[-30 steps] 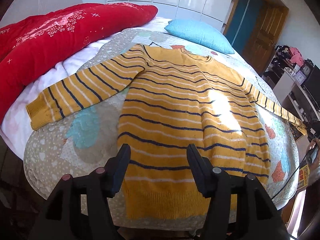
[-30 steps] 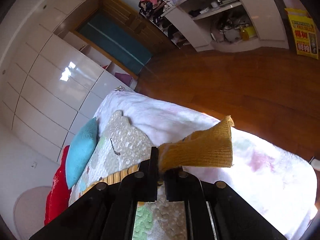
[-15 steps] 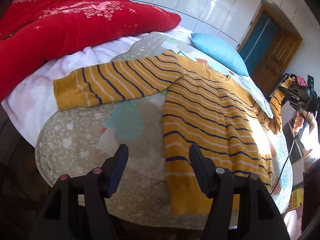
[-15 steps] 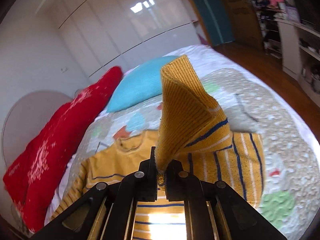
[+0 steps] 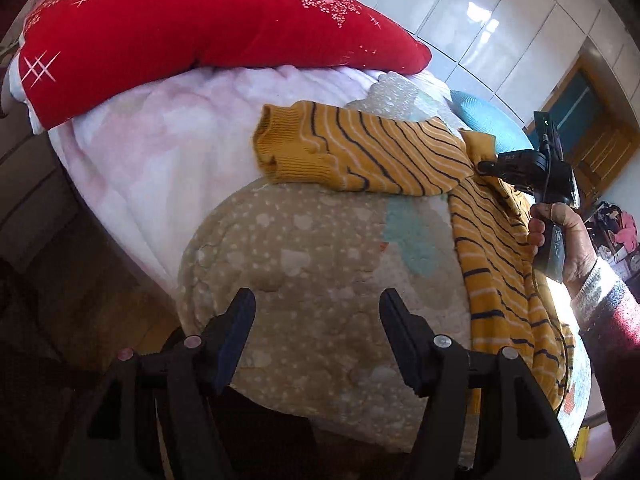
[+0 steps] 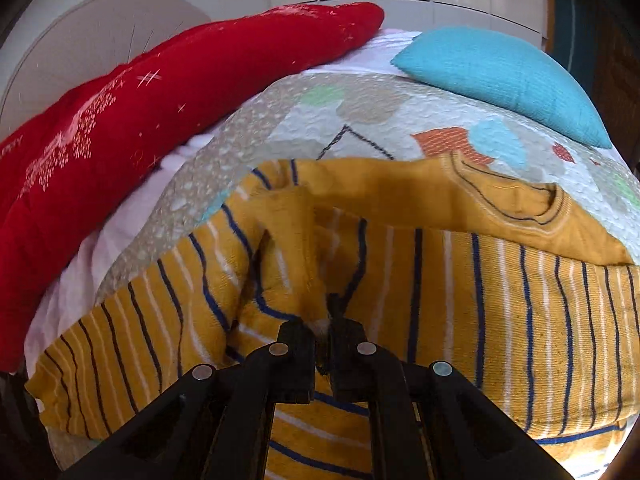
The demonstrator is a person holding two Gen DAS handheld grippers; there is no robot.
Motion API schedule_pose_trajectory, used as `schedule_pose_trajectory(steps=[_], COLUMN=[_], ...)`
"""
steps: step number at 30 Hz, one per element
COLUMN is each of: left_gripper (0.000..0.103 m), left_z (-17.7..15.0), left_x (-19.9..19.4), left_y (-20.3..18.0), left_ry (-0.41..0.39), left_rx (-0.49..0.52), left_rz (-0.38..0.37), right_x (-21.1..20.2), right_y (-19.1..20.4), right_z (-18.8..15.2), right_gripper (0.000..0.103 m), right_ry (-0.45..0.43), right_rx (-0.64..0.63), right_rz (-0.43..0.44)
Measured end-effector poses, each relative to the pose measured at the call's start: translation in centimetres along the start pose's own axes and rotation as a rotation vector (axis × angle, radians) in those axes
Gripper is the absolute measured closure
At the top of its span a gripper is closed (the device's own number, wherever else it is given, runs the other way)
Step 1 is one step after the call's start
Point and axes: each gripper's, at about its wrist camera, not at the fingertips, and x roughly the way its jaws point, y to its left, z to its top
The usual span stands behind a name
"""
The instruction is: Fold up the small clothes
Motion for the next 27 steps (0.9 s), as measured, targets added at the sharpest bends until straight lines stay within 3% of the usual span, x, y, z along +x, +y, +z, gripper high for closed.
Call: schedule_pose_trajectory(steps=[2, 3, 4, 6, 11, 15, 18, 23, 27], left_gripper=[0.040, 0.040, 0.040, 0.039, 0.036, 0.035, 0.034, 0.034, 0.033], left_z=[-0.1, -0.1, 0.0, -0.1, -0.3, -0.4, -0.6, -1.0, -1.0], left_x=[0.1, 0.1, 0.0, -0.2, -0.5, -0.6, -0.9, -1.4, -0.8], left_y=[0.7, 1.0, 1.2, 1.4, 1.4, 1.0, 0.5, -0.5, -1.2], left_ry=[0.004, 0.005, 0.005, 0.000, -0.002, 0.003, 0.008, 0.012, 0.032], left_rx=[-0.011, -0.019, -0.028, -0.039, -0.048, -0.040, -0.025, -0.004, 0.005], left_rz=[0.003, 0.003, 0.000, -0.005, 0.000, 0.013, 0.019, 0.028, 0.043], right_x=[1.2, 1.6, 1.9, 1.8, 0.3, -1.5, -3.0, -7.1, -11.1], right_y=[1.7, 2.3, 2.7, 3.5, 5.0, 5.3, 4.6, -1.7, -12.5], right_z=[-0.1, -0.2, -0.4, -0.8, -2.5, -5.1, -7.3, -8.3, -7.7], right_gripper=[0.091, 0.083, 0.067, 0.057, 0.046, 0.045, 0.045, 0.045, 0.041], right_ry=[0.038, 0.048, 0.051, 0.045, 0.060, 0.122, 0.136, 0.059, -0.077], right_rx=[-0.070, -0.096, -0.118, -0.155, -0.220, -0.252, -0.292, -0.206, 0.046], right_rz=[-0.017, -0.045, -0.057, -0.075, 0.000, 0.131, 0.139, 0.069, -0.137])
